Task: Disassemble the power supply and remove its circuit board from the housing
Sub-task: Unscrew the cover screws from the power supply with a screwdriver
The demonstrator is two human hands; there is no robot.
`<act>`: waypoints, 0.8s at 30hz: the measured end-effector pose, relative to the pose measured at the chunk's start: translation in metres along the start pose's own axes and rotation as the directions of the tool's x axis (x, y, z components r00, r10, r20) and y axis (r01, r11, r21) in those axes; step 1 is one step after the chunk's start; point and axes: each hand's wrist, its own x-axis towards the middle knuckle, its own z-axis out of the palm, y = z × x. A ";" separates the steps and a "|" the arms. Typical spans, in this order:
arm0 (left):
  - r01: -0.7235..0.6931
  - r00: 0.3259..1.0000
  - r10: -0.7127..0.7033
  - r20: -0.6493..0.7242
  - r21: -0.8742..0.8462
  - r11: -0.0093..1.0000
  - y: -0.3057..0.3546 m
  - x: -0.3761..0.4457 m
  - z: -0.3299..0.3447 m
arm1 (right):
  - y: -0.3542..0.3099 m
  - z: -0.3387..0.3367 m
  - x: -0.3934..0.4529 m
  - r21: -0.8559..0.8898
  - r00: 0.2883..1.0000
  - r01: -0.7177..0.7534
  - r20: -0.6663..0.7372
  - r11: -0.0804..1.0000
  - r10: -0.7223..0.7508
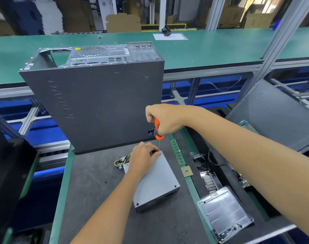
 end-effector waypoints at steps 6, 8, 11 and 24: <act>0.006 1.000 -0.006 0.001 -0.010 1.000 0.000 0.000 0.001 | 0.007 0.005 0.003 -0.114 0.991 -0.100 -0.100 0.988 0.089; -0.003 1.000 0.003 -0.003 -0.003 1.000 0.000 0.000 0.001 | 0.009 0.000 0.000 0.081 1.000 -0.012 -0.001 0.997 0.013; -0.004 1.000 0.004 -0.008 0.001 1.000 -0.001 0.000 0.001 | 0.005 0.005 -0.002 0.049 0.998 -0.024 -0.055 0.999 0.027; -0.023 1.000 0.023 -0.002 -0.008 1.000 -0.001 -0.001 0.002 | 0.009 0.005 0.004 -0.236 0.980 -0.164 -0.147 0.958 0.132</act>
